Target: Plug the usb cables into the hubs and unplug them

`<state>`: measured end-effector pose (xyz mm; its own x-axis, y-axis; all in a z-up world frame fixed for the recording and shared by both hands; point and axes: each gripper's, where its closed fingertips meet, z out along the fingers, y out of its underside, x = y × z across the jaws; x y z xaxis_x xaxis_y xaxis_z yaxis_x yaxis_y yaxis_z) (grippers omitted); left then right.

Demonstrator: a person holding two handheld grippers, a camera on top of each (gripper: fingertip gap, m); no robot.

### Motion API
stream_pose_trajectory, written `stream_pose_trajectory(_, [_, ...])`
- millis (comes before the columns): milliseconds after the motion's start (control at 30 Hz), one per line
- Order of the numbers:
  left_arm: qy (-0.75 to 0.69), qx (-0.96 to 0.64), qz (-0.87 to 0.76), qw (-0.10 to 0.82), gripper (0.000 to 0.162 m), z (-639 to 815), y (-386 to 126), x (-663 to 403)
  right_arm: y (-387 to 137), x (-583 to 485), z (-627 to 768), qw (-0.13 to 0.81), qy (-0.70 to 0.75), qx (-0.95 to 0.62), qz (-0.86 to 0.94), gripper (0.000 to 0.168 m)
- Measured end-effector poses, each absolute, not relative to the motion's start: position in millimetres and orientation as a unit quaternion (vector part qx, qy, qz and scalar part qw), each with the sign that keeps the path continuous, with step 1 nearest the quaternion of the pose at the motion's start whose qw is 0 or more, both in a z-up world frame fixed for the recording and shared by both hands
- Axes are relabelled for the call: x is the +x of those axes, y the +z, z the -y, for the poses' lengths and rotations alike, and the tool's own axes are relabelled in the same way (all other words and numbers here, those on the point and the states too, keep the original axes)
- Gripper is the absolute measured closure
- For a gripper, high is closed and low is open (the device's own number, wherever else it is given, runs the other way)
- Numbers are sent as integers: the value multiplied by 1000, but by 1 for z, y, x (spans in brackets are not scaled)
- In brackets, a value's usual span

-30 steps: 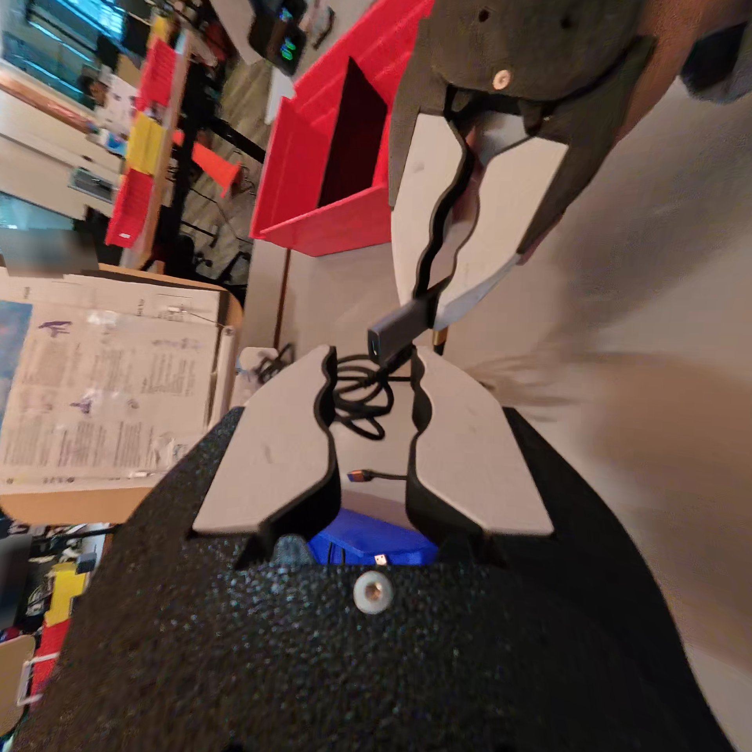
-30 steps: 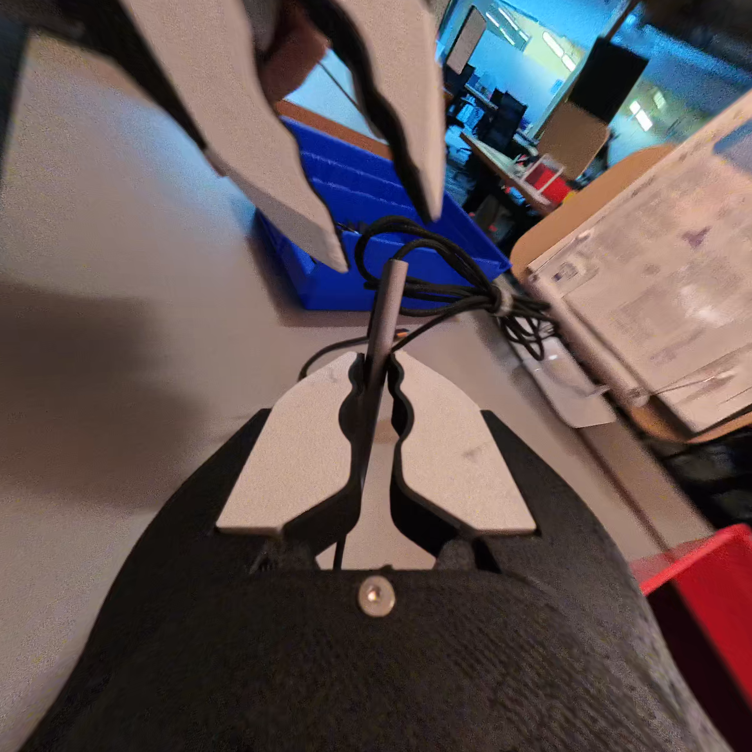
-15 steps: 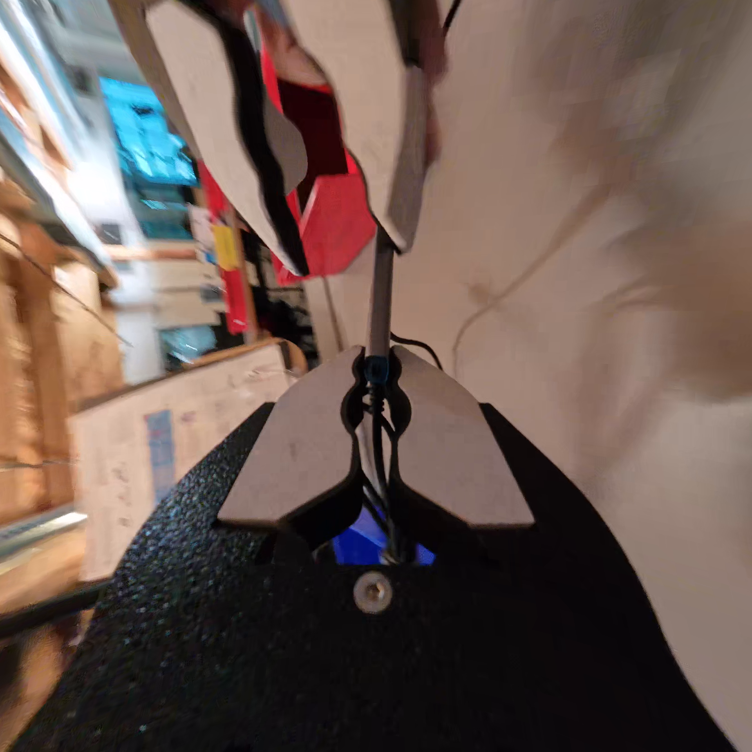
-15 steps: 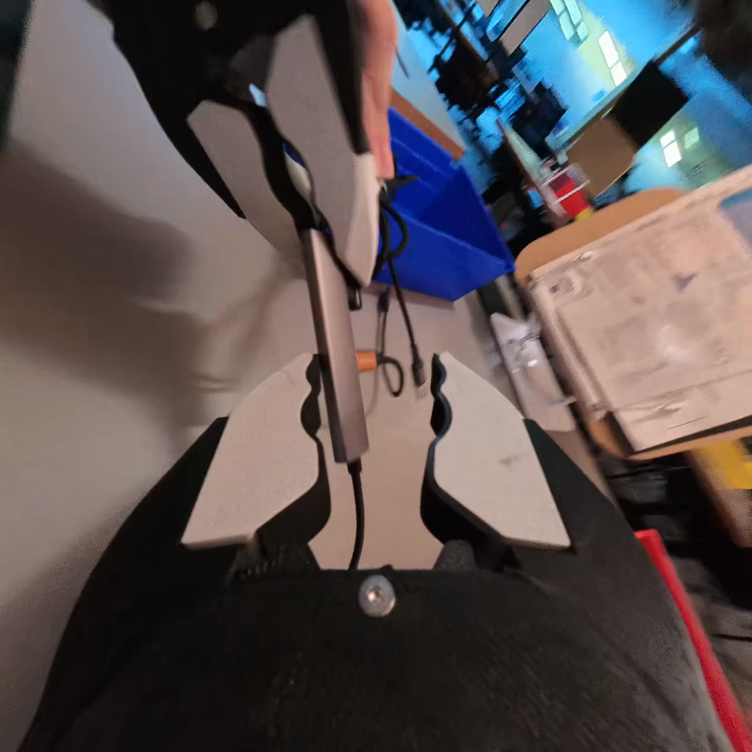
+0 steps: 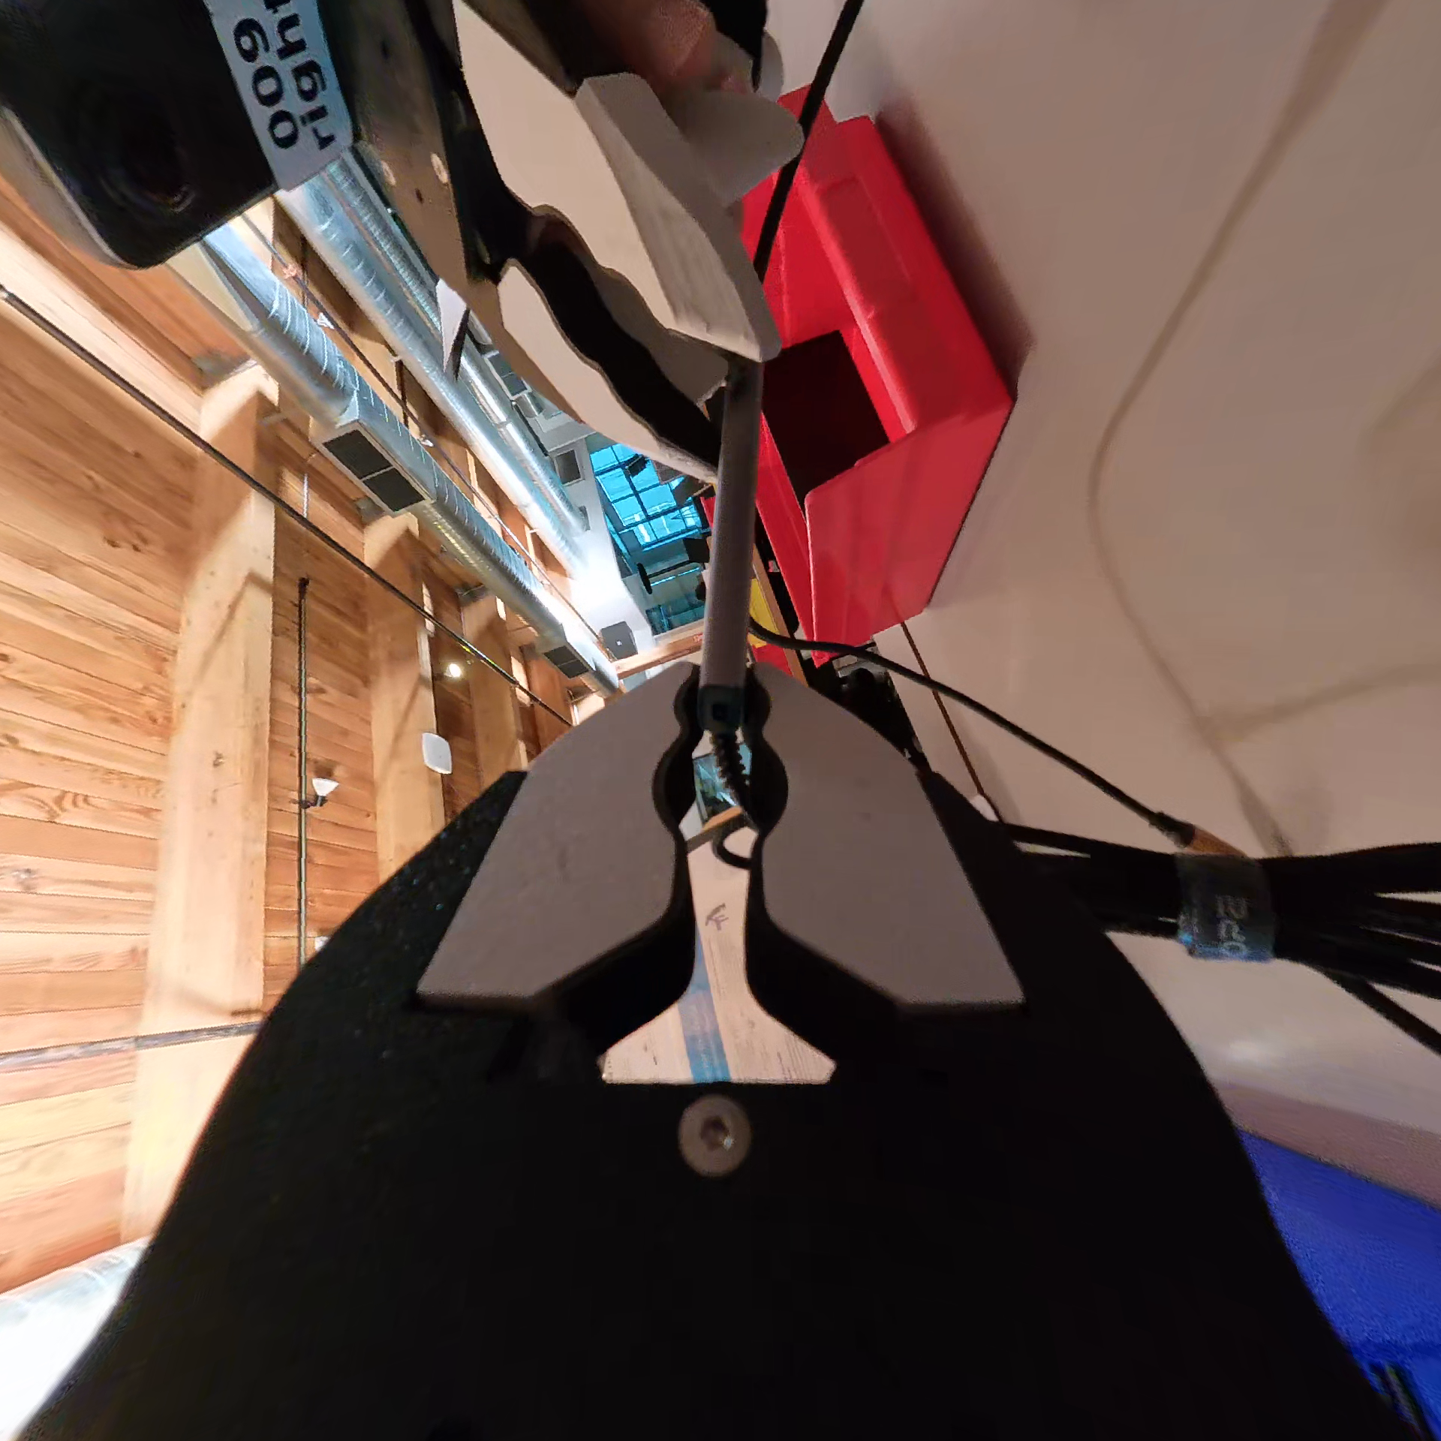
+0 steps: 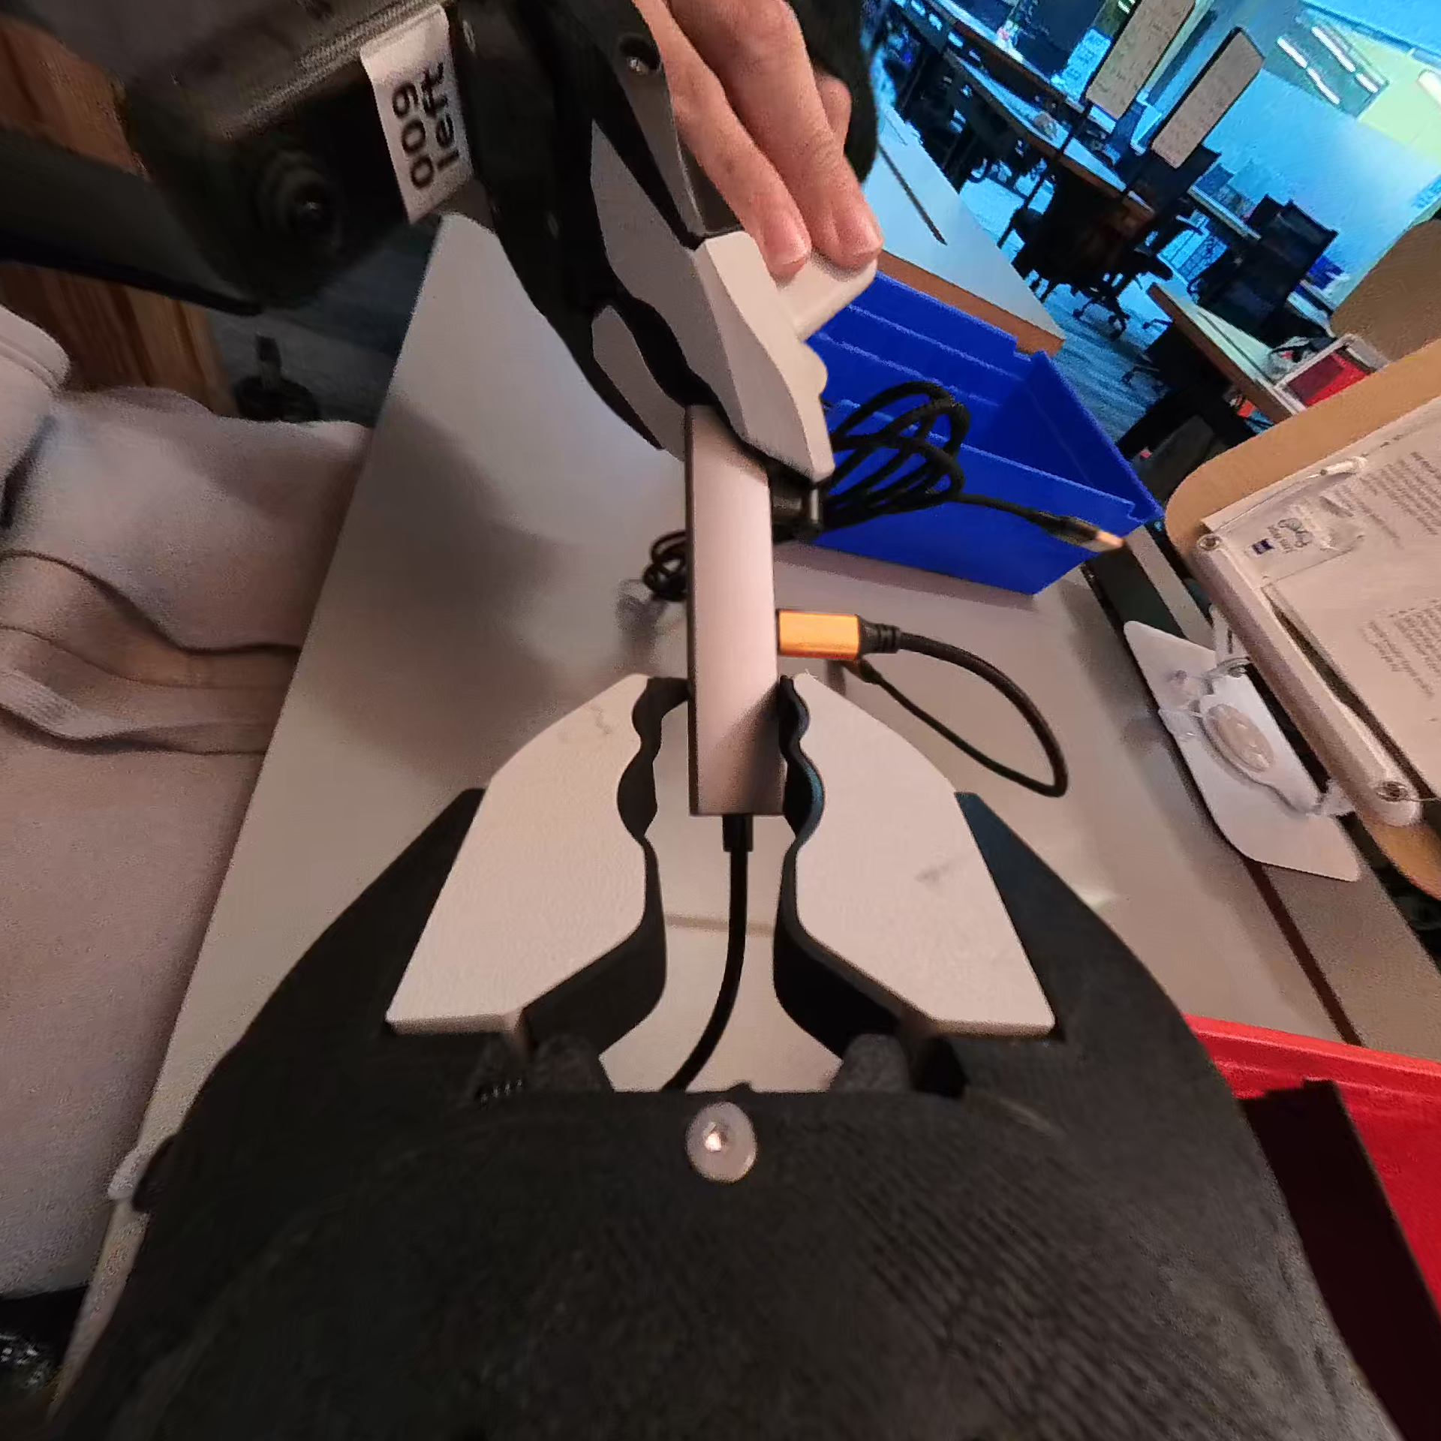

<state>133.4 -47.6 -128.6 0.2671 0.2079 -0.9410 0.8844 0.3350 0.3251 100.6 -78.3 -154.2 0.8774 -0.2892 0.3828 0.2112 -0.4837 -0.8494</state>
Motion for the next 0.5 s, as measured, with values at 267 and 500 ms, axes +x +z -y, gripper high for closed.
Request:
stream_pose_trajectory(267, [-319, 427, -593, 604, 147, 50, -120, 163, -141, 117, 83, 517, -283, -806, -53, 145])
stream_pose_trajectory(500, [-507, 18, -740, 441, 115, 11, -104, 208, -139, 162, 94, 481, -393, -768, -156, 146])
